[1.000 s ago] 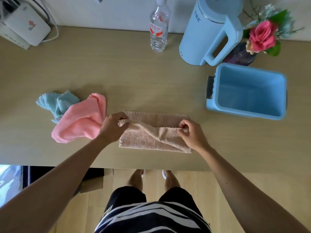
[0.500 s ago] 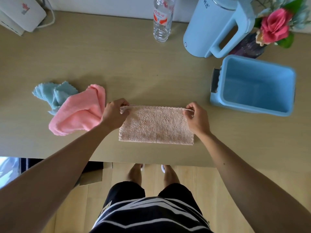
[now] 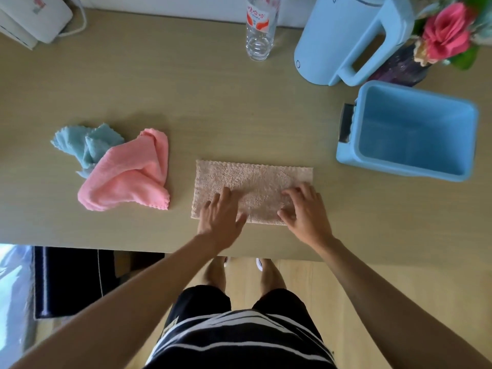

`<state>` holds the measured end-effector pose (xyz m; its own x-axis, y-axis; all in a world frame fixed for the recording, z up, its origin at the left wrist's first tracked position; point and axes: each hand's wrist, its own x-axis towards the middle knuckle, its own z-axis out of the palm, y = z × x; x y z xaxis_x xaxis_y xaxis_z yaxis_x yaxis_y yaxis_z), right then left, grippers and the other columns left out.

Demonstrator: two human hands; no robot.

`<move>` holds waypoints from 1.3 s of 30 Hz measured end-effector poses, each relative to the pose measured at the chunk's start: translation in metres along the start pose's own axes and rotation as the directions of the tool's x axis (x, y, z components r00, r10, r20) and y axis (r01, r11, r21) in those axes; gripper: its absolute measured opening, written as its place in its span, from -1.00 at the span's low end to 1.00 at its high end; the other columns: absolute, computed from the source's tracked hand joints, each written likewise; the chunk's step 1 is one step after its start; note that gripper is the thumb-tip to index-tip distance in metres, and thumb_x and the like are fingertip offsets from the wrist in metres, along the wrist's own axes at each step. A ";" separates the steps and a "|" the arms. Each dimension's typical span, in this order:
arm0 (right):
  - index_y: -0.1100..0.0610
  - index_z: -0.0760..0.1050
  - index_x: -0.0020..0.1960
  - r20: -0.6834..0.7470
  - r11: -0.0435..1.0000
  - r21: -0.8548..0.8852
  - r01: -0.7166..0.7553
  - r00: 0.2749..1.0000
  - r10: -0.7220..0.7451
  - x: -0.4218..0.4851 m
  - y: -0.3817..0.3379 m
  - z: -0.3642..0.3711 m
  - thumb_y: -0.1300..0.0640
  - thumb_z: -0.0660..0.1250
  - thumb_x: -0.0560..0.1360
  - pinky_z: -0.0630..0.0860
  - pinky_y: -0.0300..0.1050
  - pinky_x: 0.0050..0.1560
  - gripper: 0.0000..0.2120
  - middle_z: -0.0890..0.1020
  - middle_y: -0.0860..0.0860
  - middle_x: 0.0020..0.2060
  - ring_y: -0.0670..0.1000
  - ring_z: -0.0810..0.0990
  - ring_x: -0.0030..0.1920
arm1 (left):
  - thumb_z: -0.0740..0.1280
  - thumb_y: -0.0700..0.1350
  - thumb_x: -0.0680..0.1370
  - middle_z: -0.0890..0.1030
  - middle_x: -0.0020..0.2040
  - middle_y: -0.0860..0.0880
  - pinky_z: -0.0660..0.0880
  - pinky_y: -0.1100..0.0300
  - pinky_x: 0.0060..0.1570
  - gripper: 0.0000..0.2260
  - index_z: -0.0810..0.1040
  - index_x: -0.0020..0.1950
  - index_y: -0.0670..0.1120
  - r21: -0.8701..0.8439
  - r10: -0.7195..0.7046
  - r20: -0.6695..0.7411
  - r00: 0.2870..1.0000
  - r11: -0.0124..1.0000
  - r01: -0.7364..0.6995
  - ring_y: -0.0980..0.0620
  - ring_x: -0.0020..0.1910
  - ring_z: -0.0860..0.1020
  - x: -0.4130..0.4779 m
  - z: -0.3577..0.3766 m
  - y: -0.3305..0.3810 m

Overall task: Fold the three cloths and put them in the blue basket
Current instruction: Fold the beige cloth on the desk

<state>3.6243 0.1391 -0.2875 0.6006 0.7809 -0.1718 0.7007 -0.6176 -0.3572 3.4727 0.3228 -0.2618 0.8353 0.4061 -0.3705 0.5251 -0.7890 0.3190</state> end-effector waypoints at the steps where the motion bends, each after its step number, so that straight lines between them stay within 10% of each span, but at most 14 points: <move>1: 0.07 0.52 0.17 -0.012 0.999 -0.018 -0.028 1.000 0.028 -0.003 -0.001 0.000 -0.03 0.42 0.42 0.45 0.01 0.10 -0.63 0.49 0.03 0.09 0.10 0.50 0.13 | 0.27 0.10 0.56 0.44 0.16 -0.05 0.50 0.03 0.05 -0.58 0.32 0.38 0.04 0.069 0.002 0.000 1.000 0.998 -0.002 -0.05 0.07 0.51 0.000 0.005 0.002; 7: 0.10 0.47 0.28 -0.022 0.980 -0.026 -0.195 0.981 0.194 -0.027 -0.025 0.001 0.09 0.40 0.41 0.47 0.00 0.05 -0.55 0.51 0.05 0.13 0.10 0.53 0.12 | 0.27 0.09 0.59 0.20 0.56 -0.14 0.25 -0.07 0.47 -0.39 0.14 0.58 -0.03 0.221 0.134 -0.008 0.991 0.967 -0.129 -0.17 0.53 0.21 0.037 0.003 0.006; 11: 0.08 0.40 0.38 0.193 0.992 0.126 -0.018 0.981 -0.007 -0.044 -0.051 0.006 0.07 0.40 0.46 0.52 -0.01 0.17 -0.49 0.51 0.02 0.20 0.03 0.54 0.17 | 0.21 -0.25 0.61 -0.05 0.65 -0.12 -0.17 -0.07 0.58 -0.36 0.02 0.63 -0.03 0.300 0.300 0.083 0.950 0.902 -0.311 -0.12 0.63 -0.13 0.067 -0.012 -0.005; 15: 0.04 0.47 0.28 0.187 0.978 0.091 0.188 0.961 -0.202 -0.028 -0.043 -0.005 0.20 0.45 0.39 0.48 -0.03 0.23 -0.52 0.47 -0.01 0.15 0.02 0.48 0.18 | 0.40 -0.32 0.44 0.45 0.44 -0.15 0.34 -0.05 0.44 -0.51 0.50 0.36 -0.07 0.343 0.569 0.059 0.820 0.760 -0.552 -0.15 0.46 0.37 0.061 -0.024 -0.018; 19: 0.01 0.49 0.27 0.293 0.943 0.012 0.333 0.900 -0.322 -0.017 -0.015 -0.014 0.23 0.48 0.28 0.38 -0.01 0.34 -0.43 0.43 0.02 0.26 0.07 0.41 0.31 | 0.50 -0.20 0.36 0.53 0.34 -0.13 0.52 0.00 0.23 -0.55 0.57 0.24 -0.03 0.292 0.680 0.201 0.705 0.645 -0.706 -0.11 0.31 0.50 0.035 -0.016 -0.030; 26: 0.08 0.59 0.02 0.145 0.946 0.015 0.324 0.936 -0.322 -0.011 -0.007 -0.005 0.24 0.42 0.40 0.43 -0.09 0.17 -0.79 0.54 -0.03 0.10 0.06 0.51 0.16 | 0.45 0.22 0.35 0.34 0.49 -0.09 0.30 -0.05 0.44 -0.33 0.40 0.40 0.02 0.303 0.531 0.319 0.785 0.728 -0.615 -0.13 0.48 0.29 0.019 -0.007 -0.030; 31: 0.03 0.46 -0.19 0.321 0.844 0.518 -0.138 0.946 -0.042 0.002 -0.028 -0.027 0.13 0.34 0.53 0.42 -0.07 -0.26 -0.87 0.52 -0.12 -0.35 -0.08 0.48 -0.32 | 0.42 0.29 0.38 0.41 0.45 0.01 0.18 0.04 0.45 -0.28 0.39 0.45 0.00 0.196 0.452 0.227 0.863 0.847 -0.495 -0.04 0.42 0.37 0.012 -0.007 -0.021; 35: 0.07 0.45 -0.20 0.436 0.636 0.703 -0.318 0.900 -0.031 0.002 -0.030 -0.049 0.08 0.31 0.59 0.36 -0.11 -0.29 -0.80 0.48 -0.09 -0.40 -0.08 0.44 -0.36 | 0.37 0.02 0.57 0.69 -0.05 -0.07 0.34 0.02 0.22 -0.79 0.62 0.06 -0.10 -0.224 0.268 0.066 0.961 0.943 -0.247 -0.10 -0.04 0.60 0.010 -0.019 -0.006; 39: 0.02 0.53 0.18 0.468 0.561 0.743 -0.365 0.882 -0.046 0.004 -0.017 -0.059 -0.14 0.43 0.42 0.48 -0.26 -0.05 -0.60 0.63 -0.13 -0.05 -0.12 0.60 -0.04 | 0.35 0.01 0.59 0.67 -0.21 -0.15 0.45 -0.01 -0.23 -0.73 0.60 -0.05 -0.21 -0.402 0.075 0.192 0.978 0.916 0.009 -0.17 -0.25 0.59 0.016 -0.029 -0.001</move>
<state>3.6373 0.1468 -0.2284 0.3175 0.7615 -0.5651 -0.1121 -0.5616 -0.8198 3.4899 0.3436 -0.2426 0.8252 0.2496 -0.5066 0.5538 -0.5334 0.6393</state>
